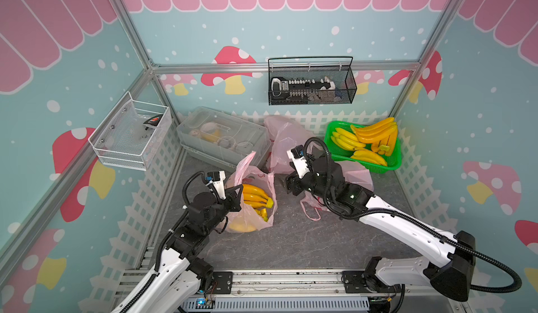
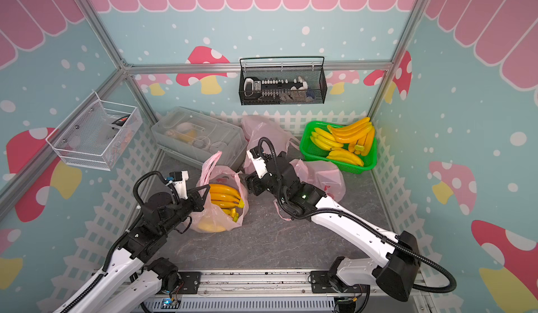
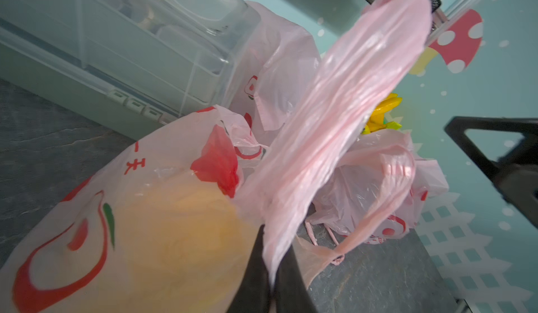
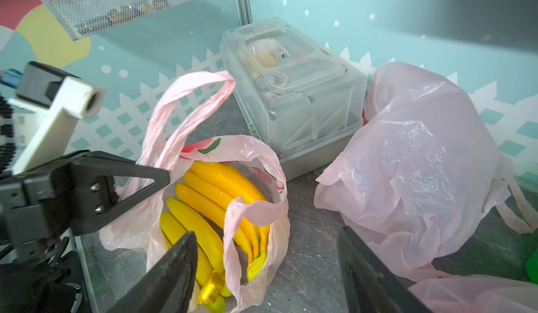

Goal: Place the banana into a plastic bag & tie a knot
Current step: Place the banana into the plastic bag.

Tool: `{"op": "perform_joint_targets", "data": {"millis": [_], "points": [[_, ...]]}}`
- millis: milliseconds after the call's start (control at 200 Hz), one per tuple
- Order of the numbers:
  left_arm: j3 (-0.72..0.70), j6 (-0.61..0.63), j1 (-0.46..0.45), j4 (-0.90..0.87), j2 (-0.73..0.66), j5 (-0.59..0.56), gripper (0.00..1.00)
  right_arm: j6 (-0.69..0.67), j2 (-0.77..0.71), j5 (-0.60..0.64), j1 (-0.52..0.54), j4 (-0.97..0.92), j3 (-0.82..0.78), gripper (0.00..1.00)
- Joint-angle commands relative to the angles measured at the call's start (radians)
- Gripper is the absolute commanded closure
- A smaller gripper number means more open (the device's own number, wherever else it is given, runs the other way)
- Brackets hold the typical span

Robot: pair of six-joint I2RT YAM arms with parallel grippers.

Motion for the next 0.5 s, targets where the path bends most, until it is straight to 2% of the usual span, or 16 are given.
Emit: {"op": "perform_joint_targets", "data": {"millis": [0,135,305,495], "points": [[-0.027,0.012,-0.012,0.144,-0.011,0.101,1.00,-0.058,0.037,-0.102,-0.008,-0.003,0.057,0.27],[-0.045,0.005,-0.025,0.188,0.009,0.146,1.00,-0.083,0.066,-0.197,-0.033,0.055,0.062,0.28],[-0.051,0.009,-0.036,0.205,0.028,0.149,1.00,-0.080,0.095,-0.301,-0.055,0.114,0.078,0.33],[-0.052,0.010,-0.040,0.217,0.053,0.168,1.00,-0.086,0.117,-0.313,-0.077,0.129,0.108,0.39]]}}
